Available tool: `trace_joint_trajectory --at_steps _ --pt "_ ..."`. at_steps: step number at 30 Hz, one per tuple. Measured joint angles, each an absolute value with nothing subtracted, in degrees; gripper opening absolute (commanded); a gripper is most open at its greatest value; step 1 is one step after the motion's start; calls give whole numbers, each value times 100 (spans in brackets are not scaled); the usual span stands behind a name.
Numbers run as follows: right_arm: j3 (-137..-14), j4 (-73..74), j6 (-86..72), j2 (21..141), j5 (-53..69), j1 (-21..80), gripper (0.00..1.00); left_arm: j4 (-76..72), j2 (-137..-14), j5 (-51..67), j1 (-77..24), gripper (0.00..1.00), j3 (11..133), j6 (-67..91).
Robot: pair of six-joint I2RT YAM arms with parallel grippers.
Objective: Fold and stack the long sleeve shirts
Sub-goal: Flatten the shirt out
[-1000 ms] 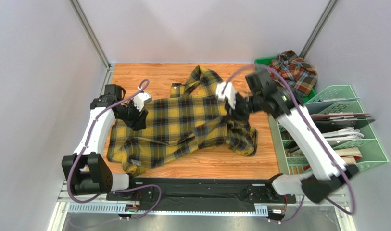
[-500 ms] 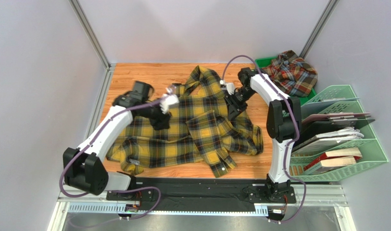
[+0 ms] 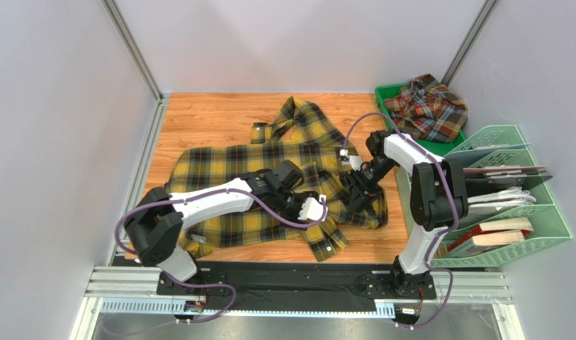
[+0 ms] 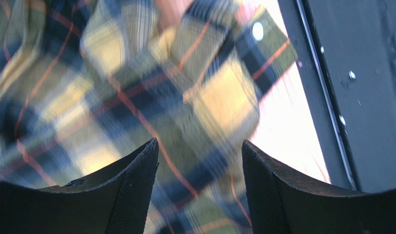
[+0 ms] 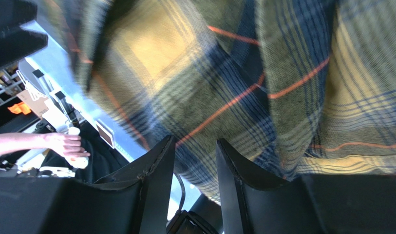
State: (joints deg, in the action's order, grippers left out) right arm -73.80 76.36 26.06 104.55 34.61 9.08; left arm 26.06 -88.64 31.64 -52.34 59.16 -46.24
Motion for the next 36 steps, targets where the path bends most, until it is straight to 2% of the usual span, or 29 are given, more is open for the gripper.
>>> trace_joint_trajectory --at_steps 15,18,19,21,22,24,25,29,36 --pt "-7081 6912 2263 10827 2838 908 40 2768 -10200 3426 -5662 70 7251 -5714" --pt "-6982 6847 2228 10849 2731 908 40 3022 -10429 3454 -5660 60 7411 -5835" --pt "-6963 6820 2224 10855 2694 908 39 3109 -10510 3454 -5660 51 7502 -5857" --pt "-6930 6764 2213 10857 2611 908 39 3422 -10685 3444 -5662 41 7778 -5946" --pt "-6925 6744 2206 10857 2558 908 40 3557 -10720 3435 -5660 30 7867 -6003" --pt "-6919 6705 2196 10857 2491 908 39 3743 -10680 3428 -5658 19 7887 -6064" --pt "-6919 6678 2185 10864 2440 908 39 3874 -10634 3424 -5655 10 7878 -6123" --pt "-6919 6593 2143 10958 2298 908 40 4285 -10213 3428 -5658 0 7756 -6250" --pt "-6919 6539 2056 11017 2213 908 39 4871 -9325 3671 -5474 0 8009 -6123"
